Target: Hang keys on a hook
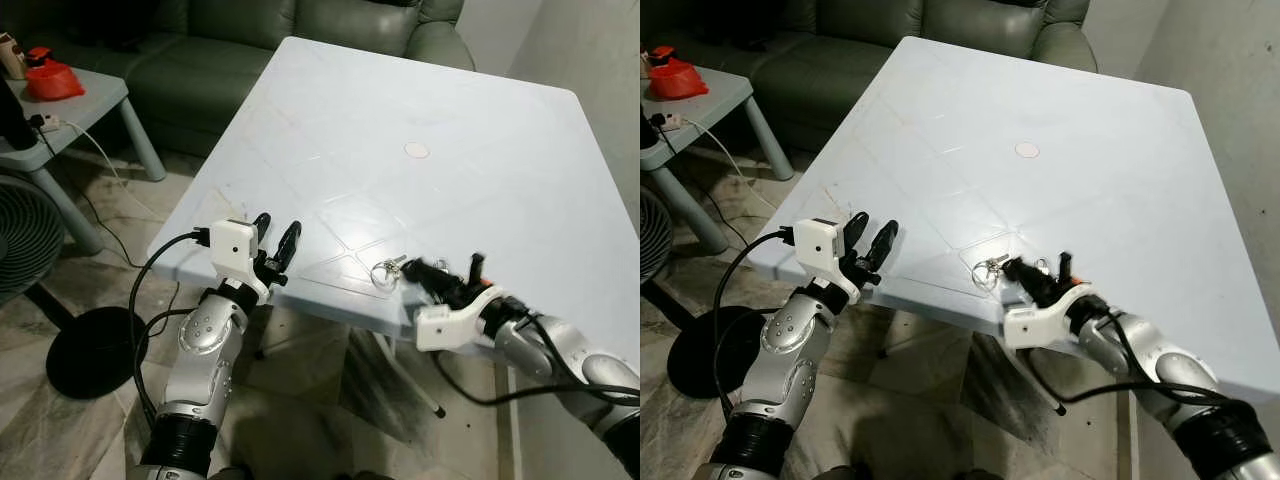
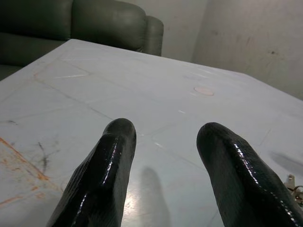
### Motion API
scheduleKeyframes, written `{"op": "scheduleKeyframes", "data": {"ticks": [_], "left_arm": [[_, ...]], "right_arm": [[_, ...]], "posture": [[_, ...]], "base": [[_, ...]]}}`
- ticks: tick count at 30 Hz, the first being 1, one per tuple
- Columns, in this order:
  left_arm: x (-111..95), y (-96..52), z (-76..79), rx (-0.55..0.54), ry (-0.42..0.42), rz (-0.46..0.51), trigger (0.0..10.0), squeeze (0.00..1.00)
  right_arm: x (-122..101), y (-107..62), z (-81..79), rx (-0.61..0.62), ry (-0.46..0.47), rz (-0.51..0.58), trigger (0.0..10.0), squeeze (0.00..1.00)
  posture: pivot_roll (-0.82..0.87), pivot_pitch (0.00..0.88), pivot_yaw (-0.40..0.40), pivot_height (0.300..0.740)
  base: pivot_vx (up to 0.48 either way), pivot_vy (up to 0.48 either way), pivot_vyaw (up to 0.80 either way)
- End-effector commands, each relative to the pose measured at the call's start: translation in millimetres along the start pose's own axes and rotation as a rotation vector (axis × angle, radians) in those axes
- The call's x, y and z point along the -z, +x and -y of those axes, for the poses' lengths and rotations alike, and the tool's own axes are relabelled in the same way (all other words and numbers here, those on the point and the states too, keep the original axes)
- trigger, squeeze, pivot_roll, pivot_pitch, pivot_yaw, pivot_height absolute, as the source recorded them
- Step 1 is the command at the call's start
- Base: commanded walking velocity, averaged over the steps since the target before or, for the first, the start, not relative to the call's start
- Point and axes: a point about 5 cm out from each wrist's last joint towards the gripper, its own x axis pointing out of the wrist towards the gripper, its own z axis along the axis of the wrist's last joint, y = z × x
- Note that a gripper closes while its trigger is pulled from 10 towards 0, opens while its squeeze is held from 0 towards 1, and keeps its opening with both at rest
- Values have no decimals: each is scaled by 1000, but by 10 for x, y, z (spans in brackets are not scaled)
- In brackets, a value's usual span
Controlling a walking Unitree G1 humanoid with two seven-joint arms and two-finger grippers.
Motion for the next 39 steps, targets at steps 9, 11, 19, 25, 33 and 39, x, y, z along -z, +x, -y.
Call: {"op": "scheduleKeyframes", "data": {"ticks": [9, 11, 19, 25, 33, 39], "left_arm": [[-46, 7, -25, -10, -17, 15, 10000, 0], [-76, 29, -42, -20, -26, 24, 10000, 0], [-298, 159, -220, -124, -17, 47, 10000, 0], [-473, 285, -421, -208, -61, -5, 10000, 0], [-559, 315, -452, -212, -73, -12, 10000, 0], [-571, 321, -428, -220, -120, -17, 10000, 0]], "right_arm": [[58, 65, 314, 298, 722, -145, 10000, 0], [-25, 94, 308, 346, 1114, -131, 10000, 0], [-69, 158, 414, 504, 1771, -92, 10000, 0], [-5, 225, 191, 366, 2102, -280, 10000, 0], [-106, 53, 63, -187, 1257, -264, 10000, 0], [53, -31, 284, -310, 845, -237, 10000, 0]], "posture": [[-23, 159, -49, 740], [-19, 155, -46, 740], [-16, 138, -35, 740], [-19, 117, -21, 740], [-20, 101, -21, 740], [-28, 91, -27, 740]], "base": [[0, 0, 0], [0, 0, 0], [0, 0, 0], [0, 0, 0], [0, 0, 0], [0, 0, 0]]}}
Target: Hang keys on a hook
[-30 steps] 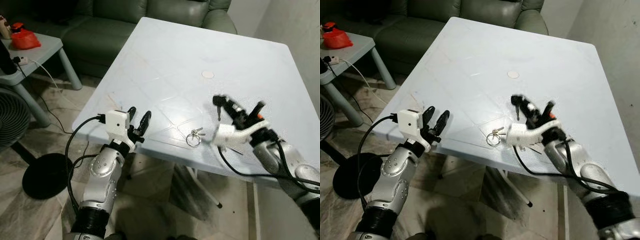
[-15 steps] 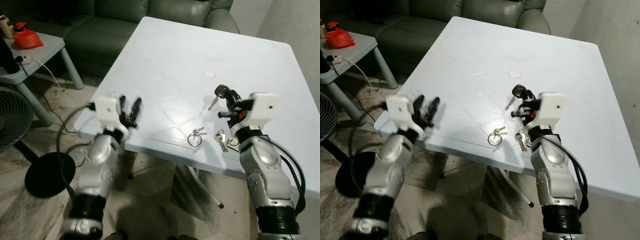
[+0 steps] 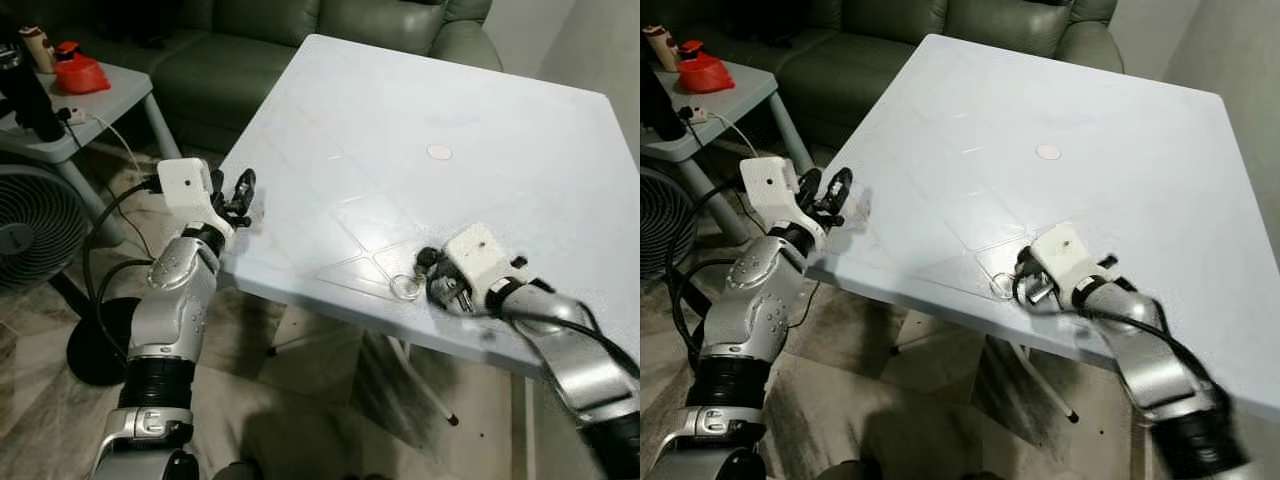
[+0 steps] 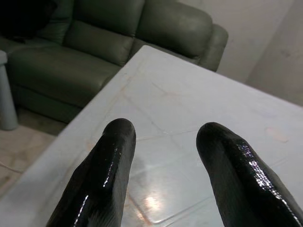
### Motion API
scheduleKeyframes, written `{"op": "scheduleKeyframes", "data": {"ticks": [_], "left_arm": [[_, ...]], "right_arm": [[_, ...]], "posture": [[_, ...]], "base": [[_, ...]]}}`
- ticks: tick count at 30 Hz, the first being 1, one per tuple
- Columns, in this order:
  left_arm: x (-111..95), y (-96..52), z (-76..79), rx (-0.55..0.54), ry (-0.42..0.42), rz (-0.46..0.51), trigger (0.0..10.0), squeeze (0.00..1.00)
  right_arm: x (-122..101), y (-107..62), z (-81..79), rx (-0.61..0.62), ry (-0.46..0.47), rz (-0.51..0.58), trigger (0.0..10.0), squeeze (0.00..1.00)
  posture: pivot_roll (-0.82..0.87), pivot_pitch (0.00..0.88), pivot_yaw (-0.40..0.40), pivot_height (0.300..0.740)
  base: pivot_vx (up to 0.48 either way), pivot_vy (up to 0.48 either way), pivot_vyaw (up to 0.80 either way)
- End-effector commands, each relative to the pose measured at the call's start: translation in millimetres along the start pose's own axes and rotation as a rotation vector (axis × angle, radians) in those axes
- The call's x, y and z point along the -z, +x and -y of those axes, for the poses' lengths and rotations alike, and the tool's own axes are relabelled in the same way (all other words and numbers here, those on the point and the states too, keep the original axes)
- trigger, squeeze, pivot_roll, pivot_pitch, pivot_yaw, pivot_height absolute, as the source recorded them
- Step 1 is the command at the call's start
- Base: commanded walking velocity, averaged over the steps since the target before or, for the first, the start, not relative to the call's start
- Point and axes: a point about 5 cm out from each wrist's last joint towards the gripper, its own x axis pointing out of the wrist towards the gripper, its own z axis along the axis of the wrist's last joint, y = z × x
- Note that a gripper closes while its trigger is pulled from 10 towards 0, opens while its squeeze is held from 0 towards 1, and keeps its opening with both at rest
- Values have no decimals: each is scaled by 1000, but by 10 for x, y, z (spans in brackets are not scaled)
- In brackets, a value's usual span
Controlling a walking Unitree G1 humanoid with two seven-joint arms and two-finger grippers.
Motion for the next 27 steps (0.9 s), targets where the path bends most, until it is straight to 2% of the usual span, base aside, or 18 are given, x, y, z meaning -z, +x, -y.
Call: {"op": "scheduleKeyframes", "data": {"ticks": [1, 2, 4, 5, 7, 9, 11, 12, 13, 14, 15, 17, 18, 19, 20, 23, 24, 27], "left_arm": [[-60, 9, 42, 7, 5, 14, 10000, 0], [-58, 11, 63, 14, 3, 17, 10000, 0], [-53, 15, 88, 23, 3, 16, 10000, 0], [-56, 15, 98, 31, 12, 18, 10000, 0], [-61, 18, 105, 34, 18, 20, 10000, 0], [-81, 22, 115, 36, 22, 25, 10000, 0], [-107, 27, 133, 46, 35, 34, 10000, 0], [-120, 28, 142, 51, 33, 39, 10000, 0], [-120, 28, 142, 51, 33, 39, 10000, 0], [-123, 30, 145, 53, 26, 38, 10000, 0], [-135, 34, 150, 58, 25, 41, 10000, 0], [-143, 37, 155, 66, 25, 44, 10000, 0], [-152, 40, 164, 77, 20, 46, 10000, 0], [-152, 40, 164, 77, 20, 46, 10000, 0], [-177, 37, 181, 98, 27, 60, 10000, 0], [-194, 37, 178, 100, 31, 65, 10000, 0], [-242, 40, 170, 110, 60, 80, 10000, 0], [-291, 40, 140, 103, 74, 92, 10000, 0]], "right_arm": [[-85, -6, 0, -11, 2, 40, 10000, 0], [-179, 9, -1, -30, 249, 125, 10000, 0], [-295, 22, -5, -68, 557, 252, 10000, 0], [-308, 30, -3, -76, 668, 273, 10000, 0], [-316, 30, 0, -82, 693, 293, 10000, 0], [-319, 67, 23, -60, 917, 325, 10000, 0], [-272, 108, 55, 6, 1004, 307, 10000, 0], [-246, 121, 79, 29, 1106, 312, 10000, 0], [-246, 121, 79, 29, 1106, 312, 10000, 0], [-189, 144, 118, 71, 1285, 317, 10000, 0], [-124, 150, 143, 111, 1345, 309, 10000, 0], [-82, 152, 141, 133, 1339, 286, 10000, 0], [-79, 126, 203, 195, 1277, 322, 10000, 0], [-79, 126, 203, 195, 1277, 322, 10000, 0], [-130, 64, 275, 263, 1143, 400, 10000, 0], [-138, 48, 300, 312, 1124, 420, 10000, 0], [-158, 17, 360, 385, 1157, 464, 10000, 0], [-205, -31, 421, 437, 1145, 519, 10000, 0]], "posture": [[-28, 91, -27, 740], [-29, 87, -33, 740], [-29, 87, -33, 740], [-29, 87, -33, 740], [-30, 84, -37, 740], [-28, 81, -38, 740], [-27, 78, -38, 740], [-27, 78, -38, 740], [-27, 78, -38, 740], [-28, 73, -37, 740], [-28, 72, -37, 740], [-28, 68, -35, 740], [-29, 64, -34, 740], [-29, 64, -34, 740], [-31, 59, -33, 740], [-30, 56, -31, 740], [-30, 51, -32, 740], [-30, 51, -32, 740]], "base": [[0, 0, 0], [0, 0, 0], [0, 0, 0], [0, 0, 0], [0, 0, 0], [0, 0, 0], [0, 0, 0], [0, 0, 0], [0, 0, 0], [0, 0, 0], [0, 0, 0], [0, 0, 0], [0, 0, 0], [0, 0, 0], [0, 0, 0], [0, 0, 0], [0, 0, 0], [0, 0, 0]]}}
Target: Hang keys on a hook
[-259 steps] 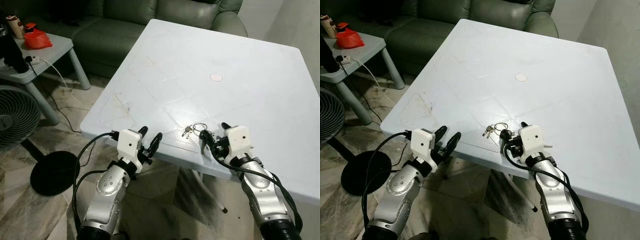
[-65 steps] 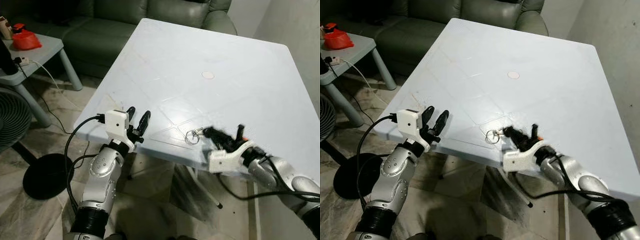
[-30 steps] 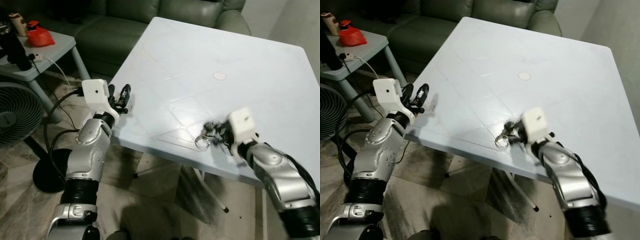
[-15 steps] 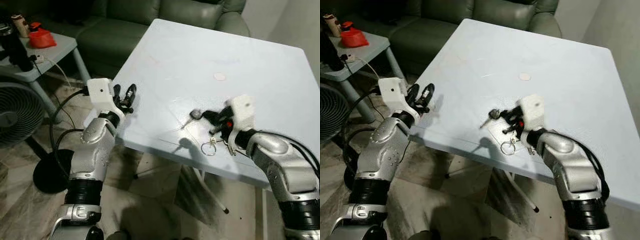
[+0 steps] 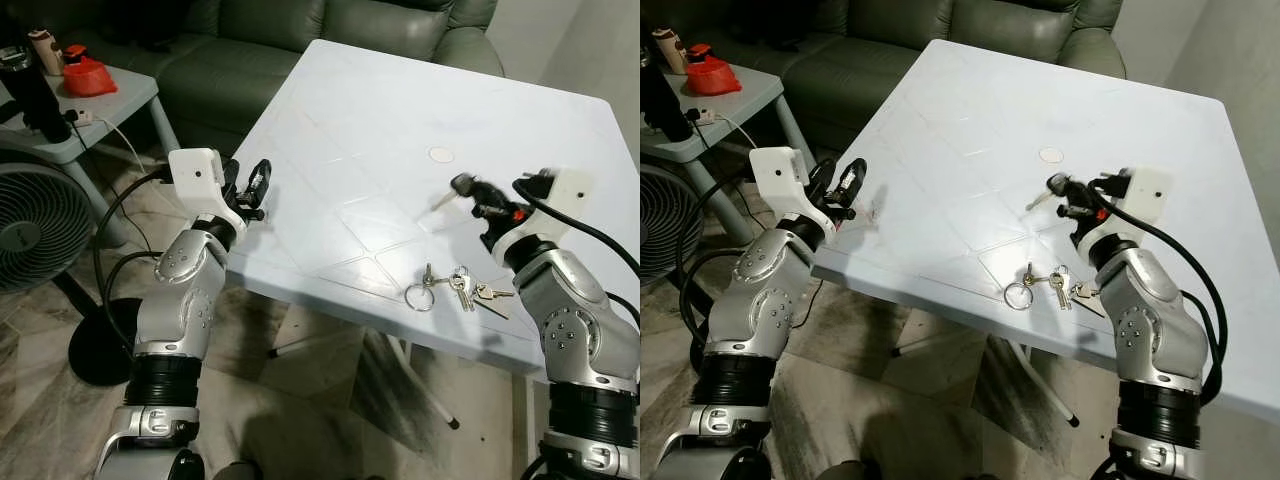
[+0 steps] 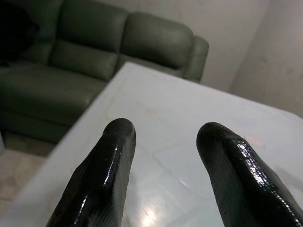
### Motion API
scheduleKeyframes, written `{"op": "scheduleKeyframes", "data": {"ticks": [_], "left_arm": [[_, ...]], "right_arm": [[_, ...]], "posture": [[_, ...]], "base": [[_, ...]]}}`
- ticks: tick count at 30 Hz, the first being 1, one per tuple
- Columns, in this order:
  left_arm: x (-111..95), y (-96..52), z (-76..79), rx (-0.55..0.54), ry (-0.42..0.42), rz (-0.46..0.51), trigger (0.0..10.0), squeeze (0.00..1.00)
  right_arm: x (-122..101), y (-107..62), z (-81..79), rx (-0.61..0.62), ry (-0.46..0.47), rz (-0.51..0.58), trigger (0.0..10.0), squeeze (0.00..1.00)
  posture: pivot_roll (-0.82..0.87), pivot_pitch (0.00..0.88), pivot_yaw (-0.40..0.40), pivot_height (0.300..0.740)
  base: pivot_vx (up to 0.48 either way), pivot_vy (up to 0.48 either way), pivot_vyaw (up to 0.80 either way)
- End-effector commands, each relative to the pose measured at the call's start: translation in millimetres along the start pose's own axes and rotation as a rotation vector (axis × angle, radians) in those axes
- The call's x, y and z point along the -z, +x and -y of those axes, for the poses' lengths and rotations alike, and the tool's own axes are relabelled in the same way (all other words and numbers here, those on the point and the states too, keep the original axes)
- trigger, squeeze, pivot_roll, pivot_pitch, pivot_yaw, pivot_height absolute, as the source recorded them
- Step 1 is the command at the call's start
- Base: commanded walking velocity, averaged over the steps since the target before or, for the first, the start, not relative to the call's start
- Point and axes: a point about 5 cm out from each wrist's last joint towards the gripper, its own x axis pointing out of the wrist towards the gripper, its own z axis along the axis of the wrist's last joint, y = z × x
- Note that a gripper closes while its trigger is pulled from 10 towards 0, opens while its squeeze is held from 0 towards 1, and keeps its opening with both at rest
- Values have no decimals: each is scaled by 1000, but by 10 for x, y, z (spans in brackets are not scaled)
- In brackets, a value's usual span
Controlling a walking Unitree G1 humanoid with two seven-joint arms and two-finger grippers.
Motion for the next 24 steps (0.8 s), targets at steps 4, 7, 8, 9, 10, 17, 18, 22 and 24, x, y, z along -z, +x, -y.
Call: {"op": "scheduleKeyframes", "data": {"ticks": [4, 7, 8, 9, 10, 17, 18, 22, 24], "left_arm": [[-191, -20, -120, -13, 20, 60, 10000, 0], [-142, -74, -197, -51, 40, 52, 10000, 0], [-126, -87, -209, -57, 40, 52, 10000, 0], [-104, -120, -214, -56, 51, 59, 10000, 0], [-94, -132, -214, -53, 58, 60, 10000, 0], [159, -259, -268, -66, 18, 0, 10000, 0], [162, -264, -283, -75, 12, 3, 10000, 0], [143, -280, -316, -88, -27, 23, 10000, 0], [142, -274, -317, -89, 3, 22, 10000, 0]], "right_arm": [[-232, -78, -163, -51, -139, 228, 10000, 0], [-154, -136, -181, -47, -123, 256, 10000, 0], [-126, -148, -179, -45, -125, 255, 10000, 0], [-68, -176, -184, -45, -128, 258, 10000, 0], [-45, -187, -186, -47, -129, 258, 10000, 0], [267, -246, -131, -19, -153, 189, 10000, 0], [287, -240, -121, -10, -160, 176, 10000, 0], [365, -211, -112, -5, -218, 145, 10000, 0], [389, -189, -128, -17, -226, 129, 10000, 0]], "posture": [[-35, 43, -29, 740], [-34, 45, -30, 740], [-34, 45, -30, 740], [-38, 47, -30, 740], [-38, 47, -30, 740], [-32, 65, -29, 740], [-29, 67, -30, 740], [-18, 69, -31, 740], [-15, 70, -30, 740]], "base": [[0, 0, 0], [0, 0, 0], [0, 0, 0], [0, 0, 0], [0, 0, 0], [0, 0, 0], [0, 0, 0], [0, 0, 0], [0, 0, 0]]}}
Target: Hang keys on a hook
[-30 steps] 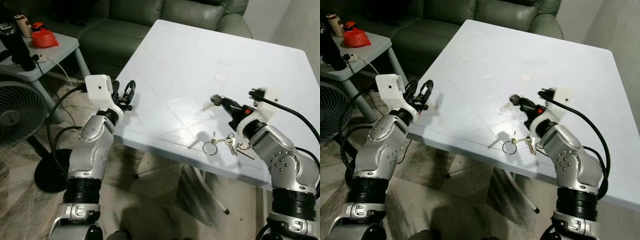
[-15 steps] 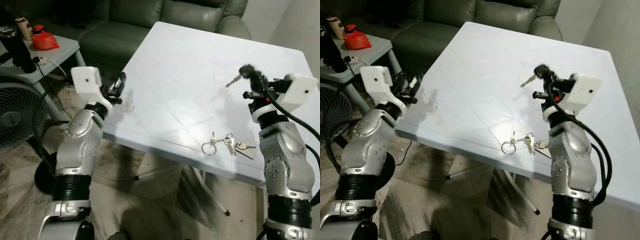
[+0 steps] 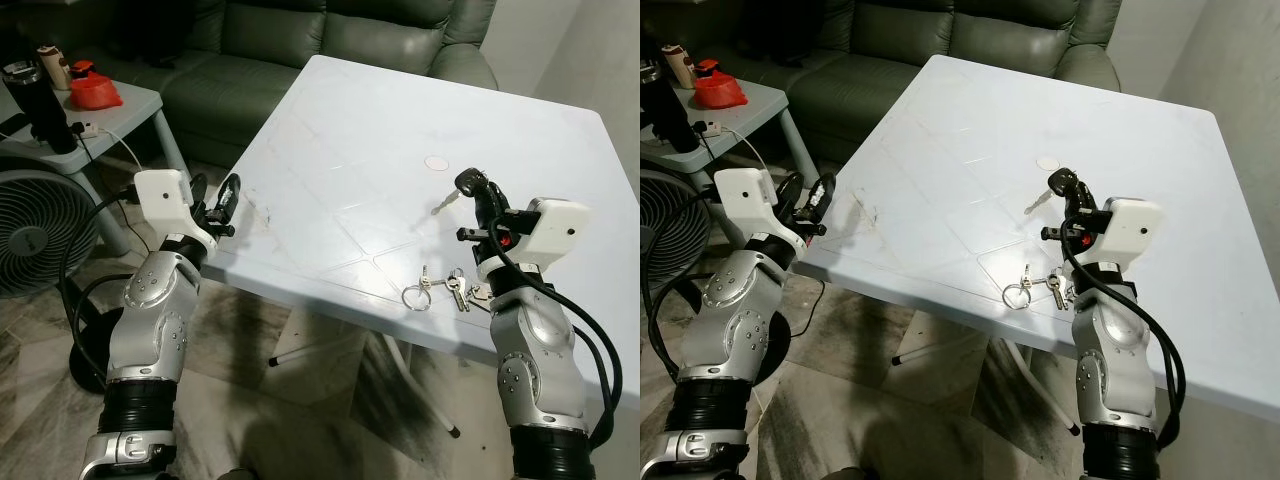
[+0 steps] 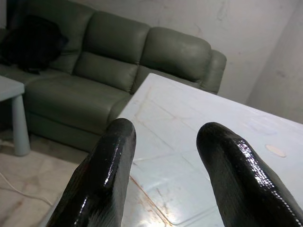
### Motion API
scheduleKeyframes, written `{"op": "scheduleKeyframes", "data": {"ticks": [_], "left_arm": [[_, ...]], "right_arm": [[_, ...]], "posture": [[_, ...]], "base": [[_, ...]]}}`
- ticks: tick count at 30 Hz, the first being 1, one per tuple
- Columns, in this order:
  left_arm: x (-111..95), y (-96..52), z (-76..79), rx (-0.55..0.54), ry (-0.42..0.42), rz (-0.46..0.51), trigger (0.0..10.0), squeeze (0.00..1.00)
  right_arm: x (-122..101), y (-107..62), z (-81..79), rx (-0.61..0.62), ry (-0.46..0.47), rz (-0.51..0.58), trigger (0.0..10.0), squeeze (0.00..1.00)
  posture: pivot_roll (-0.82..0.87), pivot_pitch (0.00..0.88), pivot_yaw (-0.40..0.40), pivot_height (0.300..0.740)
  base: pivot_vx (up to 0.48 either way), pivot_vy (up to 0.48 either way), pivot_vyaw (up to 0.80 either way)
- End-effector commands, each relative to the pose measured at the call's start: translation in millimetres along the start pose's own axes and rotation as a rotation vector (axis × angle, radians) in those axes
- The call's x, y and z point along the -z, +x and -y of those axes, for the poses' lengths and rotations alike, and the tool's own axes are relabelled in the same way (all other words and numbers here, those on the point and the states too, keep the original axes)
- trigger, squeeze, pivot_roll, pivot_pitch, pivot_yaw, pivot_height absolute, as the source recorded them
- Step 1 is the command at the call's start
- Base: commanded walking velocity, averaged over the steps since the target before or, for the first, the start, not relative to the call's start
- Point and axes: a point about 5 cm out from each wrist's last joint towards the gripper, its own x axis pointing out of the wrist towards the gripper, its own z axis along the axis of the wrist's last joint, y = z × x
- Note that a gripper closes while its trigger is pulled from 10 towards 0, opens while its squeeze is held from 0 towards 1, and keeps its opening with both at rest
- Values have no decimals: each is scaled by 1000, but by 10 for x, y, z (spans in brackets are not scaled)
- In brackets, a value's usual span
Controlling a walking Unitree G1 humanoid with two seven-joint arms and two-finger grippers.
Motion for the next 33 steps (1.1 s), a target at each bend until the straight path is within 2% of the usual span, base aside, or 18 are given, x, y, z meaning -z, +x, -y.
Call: {"op": "scheduleKeyframes", "data": {"ticks": [1, 5, 7, 12, 18, 24, 27, 33], "left_arm": [[9, -1, -7, 6, 17, 4, 10000, 0], [-16, 40, 25, 40, 14, 7, 10000, 0], [-43, 55, 26, 42, 24, 15, 10000, 0], [-40, 77, 1, 31, 21, 16, 10000, 0], [-41, 109, 12, 34, 19, 17, 10000, 0], [-37, 135, 18, 28, 16, 18, 10000, 0], [-44, 141, 20, 21, 29, 23, 10000, 0], [-49, 150, 14, -7, 5, 24, 10000, 0]], "right_arm": [[-13, 46, -38, -18, -35, 2, 10000, 0], [-10, 82, -70, -30, -62, 5, 10000, 0], [-13, 103, -83, -37, -41, 9, 10000, 0], [-34, 129, -96, -33, -56, 16, 10000, 0], [-26, 135, -77, -11, -55, 4, 10000, 0], [-30, 147, -64, -5, -57, 1, 10000, 0], [-33, 149, -56, 1, -57, -1, 10000, 0], [-46, 152, -60, -1, -61, -3, 10000, 0]], "posture": [[-15, 70, -30, 740], [-10, 71, -28, 740], [-10, 71, -28, 740], [-13, 66, -23, 740], [-17, 63, -17, 740], [-20, 61, -18, 740], [-21, 61, -17, 740], [-23, 64, -20, 740]], "base": [[0, 0, 0], [0, 0, 0], [0, 0, 0], [0, 0, 0], [0, 401, 0], [0, 472, -681], [0, 0, -781], [0, 0, -781]]}}
